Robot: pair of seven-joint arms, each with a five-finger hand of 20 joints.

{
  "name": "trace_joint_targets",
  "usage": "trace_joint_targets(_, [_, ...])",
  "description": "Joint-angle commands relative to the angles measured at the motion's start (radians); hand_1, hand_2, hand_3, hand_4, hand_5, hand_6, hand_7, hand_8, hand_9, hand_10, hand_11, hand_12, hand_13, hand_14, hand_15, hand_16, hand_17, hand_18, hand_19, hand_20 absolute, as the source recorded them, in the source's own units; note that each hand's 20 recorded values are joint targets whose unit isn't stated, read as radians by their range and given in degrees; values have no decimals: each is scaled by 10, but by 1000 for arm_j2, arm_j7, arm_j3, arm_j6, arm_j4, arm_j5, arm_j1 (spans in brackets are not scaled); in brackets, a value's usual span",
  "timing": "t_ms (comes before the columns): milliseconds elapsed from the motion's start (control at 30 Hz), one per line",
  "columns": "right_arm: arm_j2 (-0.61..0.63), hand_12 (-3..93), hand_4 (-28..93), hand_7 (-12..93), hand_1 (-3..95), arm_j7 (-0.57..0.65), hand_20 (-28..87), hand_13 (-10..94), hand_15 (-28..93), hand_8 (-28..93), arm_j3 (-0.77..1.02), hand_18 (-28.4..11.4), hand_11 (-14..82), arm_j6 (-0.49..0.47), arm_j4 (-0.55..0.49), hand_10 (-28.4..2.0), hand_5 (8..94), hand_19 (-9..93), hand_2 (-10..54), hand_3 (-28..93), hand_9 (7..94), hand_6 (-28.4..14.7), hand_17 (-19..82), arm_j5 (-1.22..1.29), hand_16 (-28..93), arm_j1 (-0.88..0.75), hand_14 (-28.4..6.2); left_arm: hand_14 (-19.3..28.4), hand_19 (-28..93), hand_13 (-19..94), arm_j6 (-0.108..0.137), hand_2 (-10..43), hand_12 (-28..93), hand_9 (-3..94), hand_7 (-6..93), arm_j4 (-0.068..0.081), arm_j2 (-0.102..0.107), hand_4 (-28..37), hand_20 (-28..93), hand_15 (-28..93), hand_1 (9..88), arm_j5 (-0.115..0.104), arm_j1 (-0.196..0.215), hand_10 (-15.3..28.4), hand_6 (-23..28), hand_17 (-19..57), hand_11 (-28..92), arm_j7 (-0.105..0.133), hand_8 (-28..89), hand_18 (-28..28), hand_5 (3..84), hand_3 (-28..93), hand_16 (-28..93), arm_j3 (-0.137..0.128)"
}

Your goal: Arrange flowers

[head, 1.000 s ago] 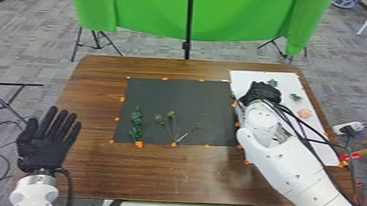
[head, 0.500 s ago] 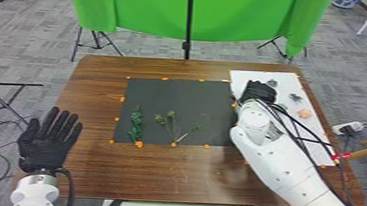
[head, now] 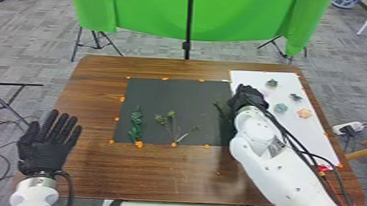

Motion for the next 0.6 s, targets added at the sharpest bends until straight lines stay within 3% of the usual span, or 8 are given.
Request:
trace_joint_targets(33, [-30,466,-129,351,461,21,664,706,784,225,43,-284,302,3,-149,-158,824,932,-95,875,835,-43,382,-6,363,-54,-168,160,358,283,4,186,92,379,99,1,-4,-283,113,336,257,-7,19,157,95,-69,209,-6,-99,132,423,773,-79,-1])
trace_joint_targets(433, [-144,474,-129,366,461,115,669,706,777,227,60,-284,306,-30,-189,-158,814,932,-95,869,828,-41,386,4,373,-179,-166,160,358,283,10,185,93,380,100,1,22,-283,114,337,257,-5,15,158,95,-69,209,-11,-100,132,423,771,-78,4])
trace_joint_targets(600, [-172,474,-129,426,459,149,673,699,783,204,53,-284,335,-23,-177,-158,777,932,-95,866,804,-37,387,13,373,-181,-164,160,358,283,17,185,93,380,100,2,38,-283,114,338,256,-3,12,157,95,-69,210,-15,-100,132,423,772,-78,4])
